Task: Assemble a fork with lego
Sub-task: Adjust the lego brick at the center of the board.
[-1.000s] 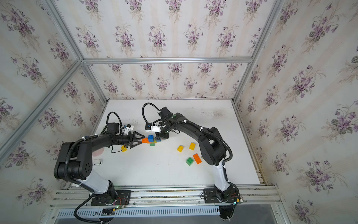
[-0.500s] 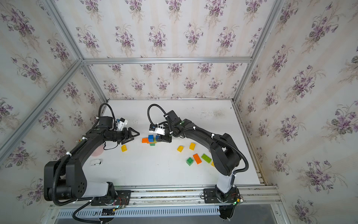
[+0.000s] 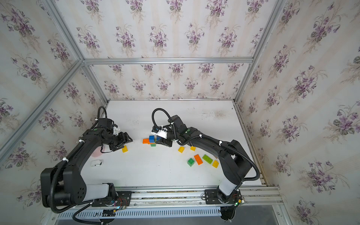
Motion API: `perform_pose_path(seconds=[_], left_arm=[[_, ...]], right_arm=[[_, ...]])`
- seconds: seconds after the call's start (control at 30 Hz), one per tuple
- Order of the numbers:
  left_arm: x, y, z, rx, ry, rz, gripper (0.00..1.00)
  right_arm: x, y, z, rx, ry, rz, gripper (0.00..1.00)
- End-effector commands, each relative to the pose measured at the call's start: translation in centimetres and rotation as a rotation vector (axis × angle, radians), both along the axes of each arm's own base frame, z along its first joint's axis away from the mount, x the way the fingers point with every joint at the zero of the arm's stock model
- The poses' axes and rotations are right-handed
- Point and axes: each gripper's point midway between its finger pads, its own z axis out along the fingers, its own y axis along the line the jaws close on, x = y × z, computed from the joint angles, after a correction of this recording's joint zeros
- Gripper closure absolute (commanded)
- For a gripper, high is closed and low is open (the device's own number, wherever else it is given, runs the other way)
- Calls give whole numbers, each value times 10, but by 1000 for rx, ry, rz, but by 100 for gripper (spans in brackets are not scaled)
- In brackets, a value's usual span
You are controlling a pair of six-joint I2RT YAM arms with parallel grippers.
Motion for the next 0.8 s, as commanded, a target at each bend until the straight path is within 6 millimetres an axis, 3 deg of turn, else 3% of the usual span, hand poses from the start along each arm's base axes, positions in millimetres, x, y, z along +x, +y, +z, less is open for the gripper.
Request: perform_pose_path(seconds=[0.0, 0.13, 0.37, 0.5, 0.77], left_arm=[[-6, 19, -10, 77, 77, 93, 27], [-17, 27, -17, 92, 135, 217, 25], [-18, 41, -26, 117, 178, 390, 25], [-14, 46, -25, 107, 177, 496, 25], [-2, 45, -47, 49, 226, 625, 25]], right_arm=[[-1, 8, 8, 47, 3, 14, 58], [0, 9, 2, 40, 15, 10, 58], [0, 12, -3, 44, 33, 12, 59], [-1, 10, -8, 42, 35, 11, 59], [-8, 9, -12, 55, 55, 26, 60]])
